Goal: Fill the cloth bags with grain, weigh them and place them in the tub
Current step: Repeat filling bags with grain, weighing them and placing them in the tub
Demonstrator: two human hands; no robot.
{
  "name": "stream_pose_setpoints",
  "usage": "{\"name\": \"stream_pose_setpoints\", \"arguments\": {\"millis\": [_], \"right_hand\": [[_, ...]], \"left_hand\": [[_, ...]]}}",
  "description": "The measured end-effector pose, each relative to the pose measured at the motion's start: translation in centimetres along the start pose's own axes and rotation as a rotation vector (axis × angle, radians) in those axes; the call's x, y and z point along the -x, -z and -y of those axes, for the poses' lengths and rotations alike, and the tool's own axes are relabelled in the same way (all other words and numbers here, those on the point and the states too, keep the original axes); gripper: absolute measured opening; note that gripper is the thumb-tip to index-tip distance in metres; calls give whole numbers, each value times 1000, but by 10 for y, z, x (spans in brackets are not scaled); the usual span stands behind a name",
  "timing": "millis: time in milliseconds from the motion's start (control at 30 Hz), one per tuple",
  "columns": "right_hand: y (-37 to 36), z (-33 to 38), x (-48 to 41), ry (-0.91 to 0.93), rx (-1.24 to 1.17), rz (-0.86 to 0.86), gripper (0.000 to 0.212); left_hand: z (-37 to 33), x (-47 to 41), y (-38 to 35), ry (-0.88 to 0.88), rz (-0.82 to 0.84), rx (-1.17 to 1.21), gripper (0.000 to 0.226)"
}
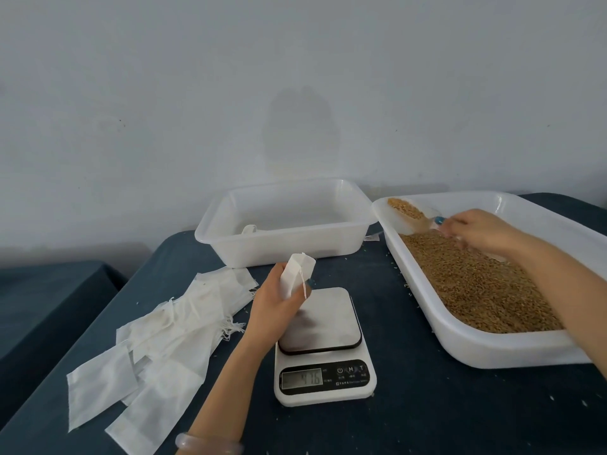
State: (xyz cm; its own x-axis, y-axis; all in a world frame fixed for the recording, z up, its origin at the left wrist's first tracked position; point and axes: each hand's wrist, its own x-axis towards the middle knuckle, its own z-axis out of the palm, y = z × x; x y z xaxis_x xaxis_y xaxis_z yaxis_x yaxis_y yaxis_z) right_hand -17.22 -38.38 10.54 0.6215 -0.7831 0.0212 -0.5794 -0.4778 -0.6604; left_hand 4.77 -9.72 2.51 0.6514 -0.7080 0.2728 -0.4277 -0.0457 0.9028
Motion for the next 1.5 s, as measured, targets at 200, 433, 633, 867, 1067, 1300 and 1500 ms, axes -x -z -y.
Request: {"name": "stream_pose_setpoints", "arguments": {"millis": [200,433,633,867,1067,1300,1500], "right_hand": [[-9,29,20,358,-74,82,28],[-27,54,31,553,-19,229,38],[-26,63,31,656,264,79,31],[-20,84,36,786,491,-12,38],[-14,103,44,970,714,-150,43],[-14,121,52,1049,827,-234,47],[-12,127,54,1032,876,-246,48]], "left_hand": [[0,-1,3,14,-19,-34,25],[8,-8,7,39,-77,-69,20],[8,-8,7,0,-68,-199,25],[11,-6,2,-82,-24,-390,23],[8,-3,-2,-152,1,-446,29],[6,-1,-2,-162,39,-385,37],[4,0,-1,-138,48,-286,33]]}}
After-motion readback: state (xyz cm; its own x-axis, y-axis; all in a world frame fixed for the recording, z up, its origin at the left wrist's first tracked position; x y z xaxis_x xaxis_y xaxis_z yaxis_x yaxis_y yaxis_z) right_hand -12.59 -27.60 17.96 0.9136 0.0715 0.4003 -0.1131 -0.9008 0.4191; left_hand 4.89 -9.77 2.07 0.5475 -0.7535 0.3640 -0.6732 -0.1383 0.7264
